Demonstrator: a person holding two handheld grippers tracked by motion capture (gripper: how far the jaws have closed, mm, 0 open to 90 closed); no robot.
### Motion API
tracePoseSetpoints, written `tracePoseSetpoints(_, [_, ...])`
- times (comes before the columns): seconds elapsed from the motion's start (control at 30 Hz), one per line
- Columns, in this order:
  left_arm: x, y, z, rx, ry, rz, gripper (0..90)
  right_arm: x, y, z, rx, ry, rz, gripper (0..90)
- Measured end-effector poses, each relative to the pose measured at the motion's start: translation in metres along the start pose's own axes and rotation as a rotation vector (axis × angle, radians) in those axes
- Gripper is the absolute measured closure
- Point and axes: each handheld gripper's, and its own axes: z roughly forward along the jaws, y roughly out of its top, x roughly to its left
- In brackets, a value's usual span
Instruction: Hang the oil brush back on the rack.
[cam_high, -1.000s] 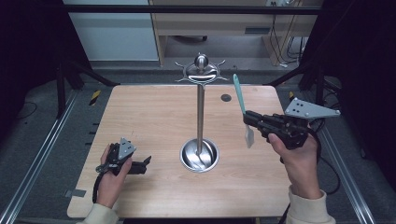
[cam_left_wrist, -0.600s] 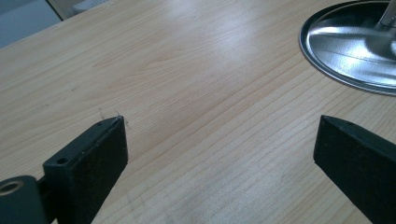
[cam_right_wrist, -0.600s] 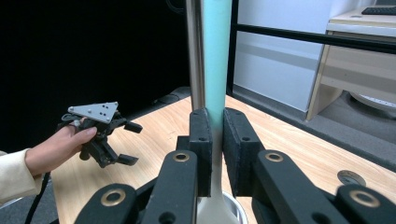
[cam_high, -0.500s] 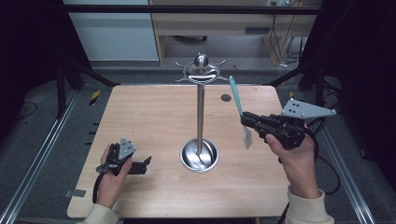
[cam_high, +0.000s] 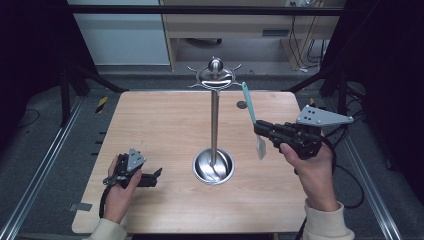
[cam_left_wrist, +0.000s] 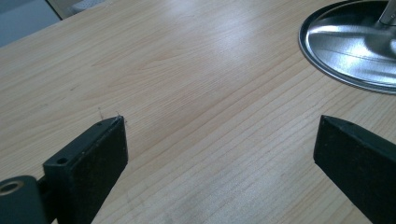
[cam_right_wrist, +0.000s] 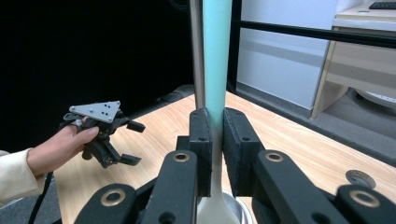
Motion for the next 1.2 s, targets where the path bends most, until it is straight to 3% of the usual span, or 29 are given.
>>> tracePoseSetpoints(0.5, [0.000, 0.000, 0.000, 0.001, 0.000, 0.001, 2.6, 0.002, -0.009, 0.019, -0.033, -0.004, 0.015, 82.4])
tracePoseSetpoints(0.73, [-0.001, 0.000, 0.000, 0.003, 0.000, 0.005, 2.5, 0.005, -0.015, 0.031, -0.076, -0.019, 0.019, 82.5])
tracePoseSetpoints(1.0, [-0.001, 0.000, 0.001, 0.004, -0.004, 0.007, 2.6, 0.007, -0.016, 0.033, -0.084, -0.019, 0.022, 82.1])
tracePoseSetpoints(1.2, [-0.001, 0.000, 0.001, 0.004, -0.006, 0.006, 2.5, 0.008, -0.015, 0.033, -0.085, -0.021, -0.003, 68.6])
